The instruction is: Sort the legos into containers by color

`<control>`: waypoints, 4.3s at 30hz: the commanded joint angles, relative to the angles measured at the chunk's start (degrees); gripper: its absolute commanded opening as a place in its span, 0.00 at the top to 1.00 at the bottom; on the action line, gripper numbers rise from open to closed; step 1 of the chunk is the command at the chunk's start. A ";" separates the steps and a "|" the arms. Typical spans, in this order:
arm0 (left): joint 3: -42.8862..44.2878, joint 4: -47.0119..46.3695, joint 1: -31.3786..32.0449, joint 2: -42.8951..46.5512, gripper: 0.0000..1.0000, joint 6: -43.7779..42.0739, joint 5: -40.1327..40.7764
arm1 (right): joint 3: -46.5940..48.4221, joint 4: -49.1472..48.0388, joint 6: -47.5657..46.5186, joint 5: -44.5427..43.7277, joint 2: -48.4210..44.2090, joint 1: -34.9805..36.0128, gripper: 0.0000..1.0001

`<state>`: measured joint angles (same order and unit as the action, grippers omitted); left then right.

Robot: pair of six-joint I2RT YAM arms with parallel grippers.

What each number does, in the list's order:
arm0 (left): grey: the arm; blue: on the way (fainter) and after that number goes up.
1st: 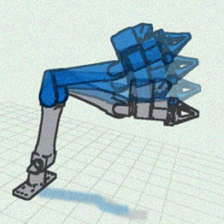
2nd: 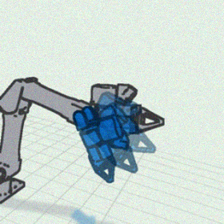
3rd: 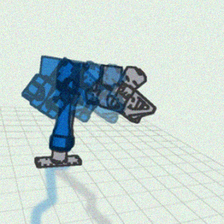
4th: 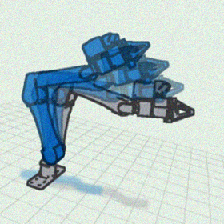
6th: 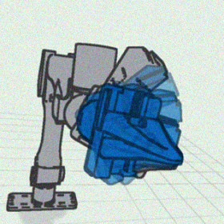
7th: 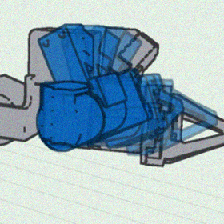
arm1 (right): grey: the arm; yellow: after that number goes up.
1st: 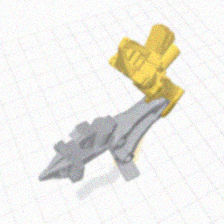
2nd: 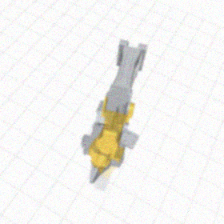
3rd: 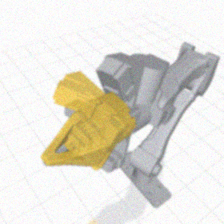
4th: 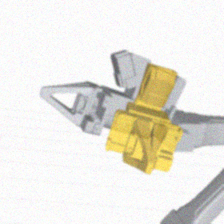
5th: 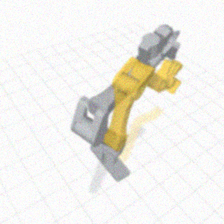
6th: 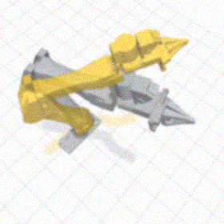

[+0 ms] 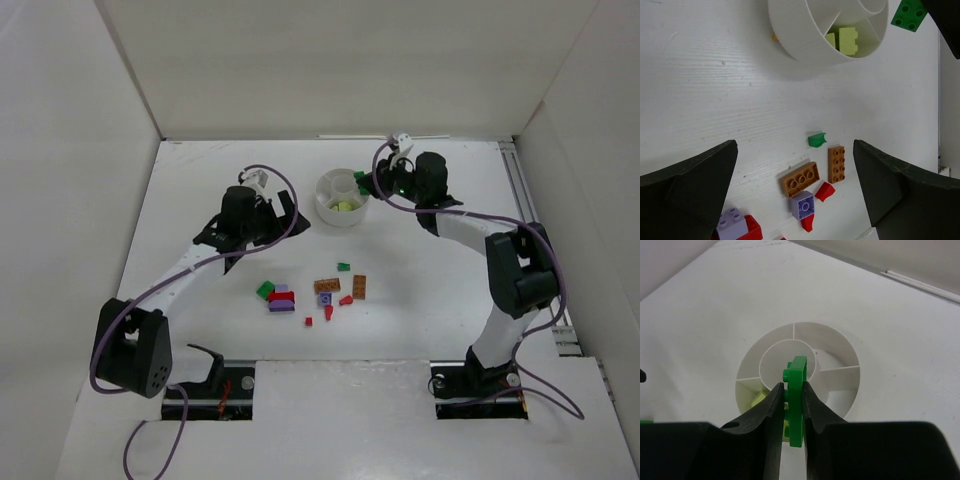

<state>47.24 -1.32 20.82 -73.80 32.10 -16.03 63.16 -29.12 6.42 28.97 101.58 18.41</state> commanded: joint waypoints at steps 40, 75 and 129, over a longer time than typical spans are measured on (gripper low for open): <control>-4.34 10.72 -0.25 7.79 0.00 6.74 5.12 | -6.28 26.99 -5.18 -26.13 -15.62 13.03 0.45; -12.88 24.26 -0.25 22.56 0.00 15.45 12.69 | 0.21 39.85 -8.08 -32.30 2.31 28.08 0.66; -13.93 28.04 -3.77 6.39 0.08 27.05 12.87 | 20.01 45.39 -4.22 -30.03 -3.04 8.13 0.45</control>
<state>34.11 27.86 16.78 -66.63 57.71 -2.96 85.03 18.72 2.33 -2.28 103.85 26.61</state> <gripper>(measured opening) 0.928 0.552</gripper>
